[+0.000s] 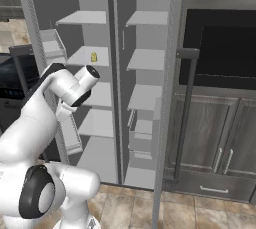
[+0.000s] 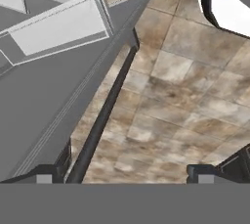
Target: Retrieve the butter from the fridge and place it on a plate on the dining table. Then retrieve the butter knife by the fridge and place it near the plate.
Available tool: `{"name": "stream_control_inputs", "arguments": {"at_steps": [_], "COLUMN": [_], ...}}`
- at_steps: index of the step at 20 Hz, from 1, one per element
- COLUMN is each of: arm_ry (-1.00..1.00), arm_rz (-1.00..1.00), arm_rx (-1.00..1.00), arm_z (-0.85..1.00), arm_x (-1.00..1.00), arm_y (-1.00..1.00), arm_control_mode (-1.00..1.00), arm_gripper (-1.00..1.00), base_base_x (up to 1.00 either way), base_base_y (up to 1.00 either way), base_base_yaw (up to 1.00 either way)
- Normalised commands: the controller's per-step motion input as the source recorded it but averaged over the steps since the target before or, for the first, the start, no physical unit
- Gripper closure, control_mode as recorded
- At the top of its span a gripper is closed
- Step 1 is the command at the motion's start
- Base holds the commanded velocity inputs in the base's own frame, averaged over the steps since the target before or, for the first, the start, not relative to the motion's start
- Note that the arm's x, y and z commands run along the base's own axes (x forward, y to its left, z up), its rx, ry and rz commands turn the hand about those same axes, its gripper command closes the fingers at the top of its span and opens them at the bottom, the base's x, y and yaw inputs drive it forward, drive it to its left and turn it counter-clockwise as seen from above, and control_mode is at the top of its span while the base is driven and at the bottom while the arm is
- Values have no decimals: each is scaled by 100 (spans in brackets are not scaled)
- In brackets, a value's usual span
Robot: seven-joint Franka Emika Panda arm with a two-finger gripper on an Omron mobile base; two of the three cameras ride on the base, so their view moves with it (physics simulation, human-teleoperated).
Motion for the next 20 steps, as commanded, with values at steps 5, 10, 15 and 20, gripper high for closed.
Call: {"name": "stream_control_inputs", "arguments": {"at_steps": [5,10,15,20], "arm_ry": [0,0,3,5], "arm_rz": [6,4,6,11], "arm_rx": [8,12,14,11], "arm_z": [-31,-6,-12,-19], "arm_x": [47,58,64,50], "arm_y": [35,1,0,6], "arm_control_mode": [-100,-100,-100,-100], "arm_gripper": [-100,-100,-100,-100], "base_base_x": [0,0,0,0], "base_base_y": [0,0,0,0], "base_base_yaw": [0,0,0,0]}}
